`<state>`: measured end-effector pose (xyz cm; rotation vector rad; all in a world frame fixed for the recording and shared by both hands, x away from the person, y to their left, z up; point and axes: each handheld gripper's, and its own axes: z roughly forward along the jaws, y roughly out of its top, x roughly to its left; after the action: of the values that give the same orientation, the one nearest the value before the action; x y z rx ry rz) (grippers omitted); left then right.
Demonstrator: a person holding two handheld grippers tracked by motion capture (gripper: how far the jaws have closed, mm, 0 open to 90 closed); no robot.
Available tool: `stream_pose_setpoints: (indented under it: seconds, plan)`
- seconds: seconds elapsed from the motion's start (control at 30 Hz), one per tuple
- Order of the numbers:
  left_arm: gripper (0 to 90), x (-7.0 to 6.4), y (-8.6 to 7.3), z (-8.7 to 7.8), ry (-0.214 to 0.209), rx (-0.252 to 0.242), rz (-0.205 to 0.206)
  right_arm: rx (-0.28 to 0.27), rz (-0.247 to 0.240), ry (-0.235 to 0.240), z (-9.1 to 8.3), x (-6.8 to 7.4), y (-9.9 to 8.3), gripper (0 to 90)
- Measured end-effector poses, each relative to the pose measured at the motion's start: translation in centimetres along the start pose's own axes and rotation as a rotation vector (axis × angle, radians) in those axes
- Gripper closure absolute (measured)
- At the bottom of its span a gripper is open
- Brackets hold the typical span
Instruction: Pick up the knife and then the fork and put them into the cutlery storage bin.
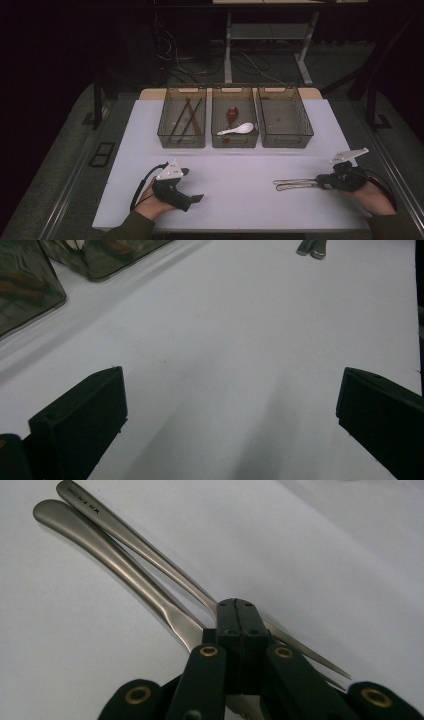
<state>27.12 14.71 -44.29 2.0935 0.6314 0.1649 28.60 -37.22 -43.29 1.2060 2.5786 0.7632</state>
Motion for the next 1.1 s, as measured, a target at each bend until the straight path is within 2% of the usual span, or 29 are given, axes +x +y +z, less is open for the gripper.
stream_pose_setpoints:
  seconds: [0.37,0.5,0.73,1.1]
  plan:
    - [0.0,-0.1,0.0,0.1,-0.002,0.0,-0.004,0.03,-0.042,0.026,0.2,0.5,0.2,89.7]
    - [0.0,-0.1,0.0,0.0,0.0,0.0,-0.002,0.038,-0.056,0.014,0.2,0.8,0.3,89.8]
    - [0.0,-0.1,0.0,0.0,-0.001,-0.001,-0.004,0.062,-0.076,0.048,0.0,1.4,0.2,89.8]
    - [0.0,-0.1,-0.1,0.0,-0.003,0.001,-0.004,0.124,-0.178,0.103,-0.4,3.1,0.1,89.7]
